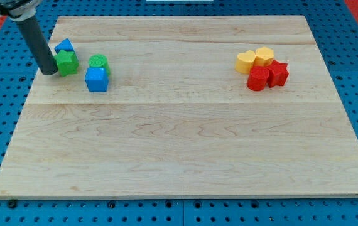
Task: Separate the green and blue blocks
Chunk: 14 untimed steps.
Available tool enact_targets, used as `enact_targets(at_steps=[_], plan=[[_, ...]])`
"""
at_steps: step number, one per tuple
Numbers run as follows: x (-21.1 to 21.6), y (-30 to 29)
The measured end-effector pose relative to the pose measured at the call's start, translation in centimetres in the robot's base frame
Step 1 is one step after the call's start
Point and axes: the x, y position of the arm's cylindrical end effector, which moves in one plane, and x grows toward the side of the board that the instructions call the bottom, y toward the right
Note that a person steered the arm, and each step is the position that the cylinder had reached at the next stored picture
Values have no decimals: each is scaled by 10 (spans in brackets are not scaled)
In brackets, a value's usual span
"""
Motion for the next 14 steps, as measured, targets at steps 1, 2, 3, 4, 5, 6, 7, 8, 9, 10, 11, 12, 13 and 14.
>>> enact_targets(at_steps=[1, 2, 3, 4, 5, 6, 7, 8, 9, 10, 11, 12, 13, 14], plan=[[-9, 9], [-31, -23], [-57, -31], [-62, -12], [-59, 23], [-38, 57], [-18, 79], [-24, 94], [-32, 114], [-15, 78], [25, 83], [69, 83], [94, 86], [94, 74]])
